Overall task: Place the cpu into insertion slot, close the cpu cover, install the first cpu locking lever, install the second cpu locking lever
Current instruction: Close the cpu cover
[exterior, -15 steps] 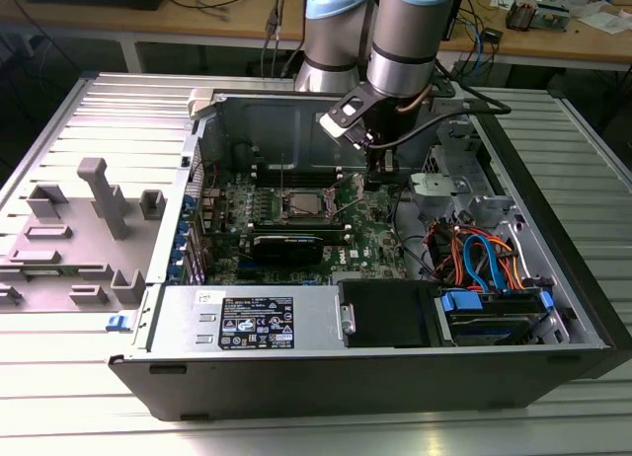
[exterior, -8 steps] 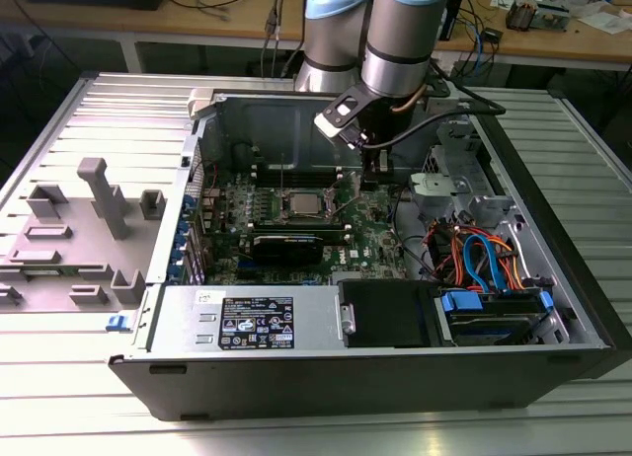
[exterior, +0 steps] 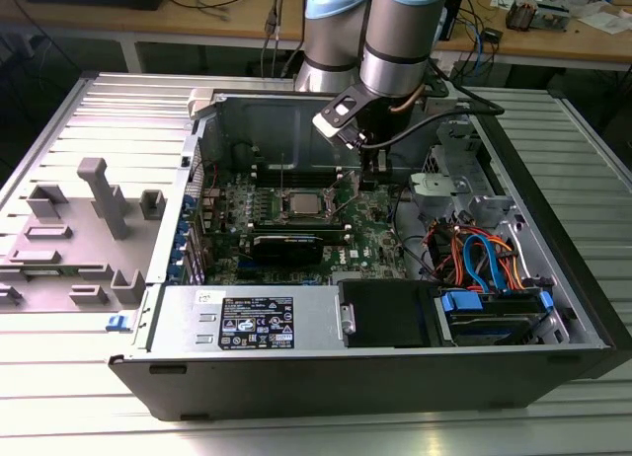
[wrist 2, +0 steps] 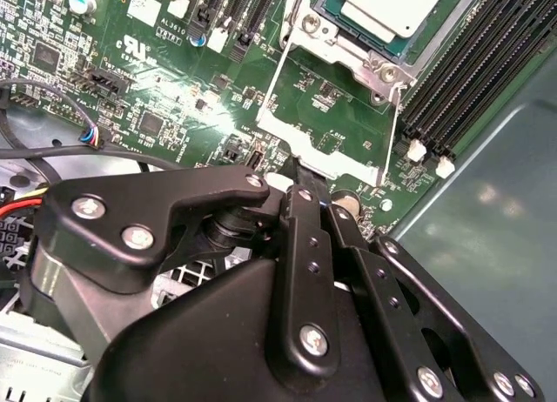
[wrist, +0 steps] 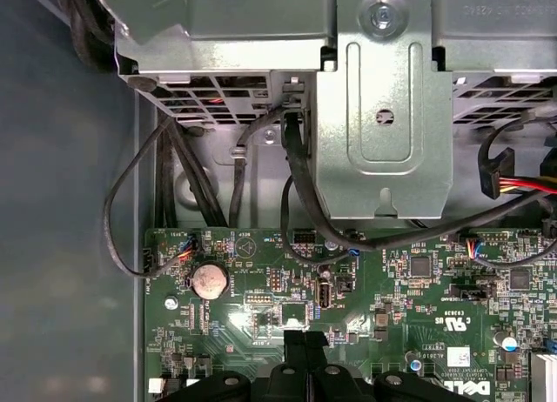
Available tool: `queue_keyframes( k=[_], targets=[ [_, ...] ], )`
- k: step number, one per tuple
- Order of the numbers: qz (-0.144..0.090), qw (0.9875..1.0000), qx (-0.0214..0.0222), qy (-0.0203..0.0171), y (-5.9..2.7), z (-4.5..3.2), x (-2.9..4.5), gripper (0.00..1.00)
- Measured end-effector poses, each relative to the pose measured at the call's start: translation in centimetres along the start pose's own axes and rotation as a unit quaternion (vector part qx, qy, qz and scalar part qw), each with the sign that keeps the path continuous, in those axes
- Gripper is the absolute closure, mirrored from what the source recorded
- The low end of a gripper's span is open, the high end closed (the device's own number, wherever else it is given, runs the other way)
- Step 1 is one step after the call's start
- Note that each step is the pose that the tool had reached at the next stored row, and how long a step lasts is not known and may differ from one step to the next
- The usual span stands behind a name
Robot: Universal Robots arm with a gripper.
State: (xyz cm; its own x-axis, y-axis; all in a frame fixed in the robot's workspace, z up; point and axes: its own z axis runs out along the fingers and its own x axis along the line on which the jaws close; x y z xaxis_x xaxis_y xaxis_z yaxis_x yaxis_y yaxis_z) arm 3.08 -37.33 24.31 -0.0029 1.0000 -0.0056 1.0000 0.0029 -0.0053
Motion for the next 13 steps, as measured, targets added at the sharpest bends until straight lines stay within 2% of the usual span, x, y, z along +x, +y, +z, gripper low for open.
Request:
queue_keyframes(
  k=[8,10,13],
  targets=[
    [0.0,1.0,0.0014,0.0029,-0.43,-0.19,-0.01,0.89],
    [0.0,1.0,0.0014,0.004,-1.7,-0.19,0.0,0.89],
    [0.0,1.0,0.0014,0.0041,-2.01,-0.18,0.0,0.89]
  ],
)
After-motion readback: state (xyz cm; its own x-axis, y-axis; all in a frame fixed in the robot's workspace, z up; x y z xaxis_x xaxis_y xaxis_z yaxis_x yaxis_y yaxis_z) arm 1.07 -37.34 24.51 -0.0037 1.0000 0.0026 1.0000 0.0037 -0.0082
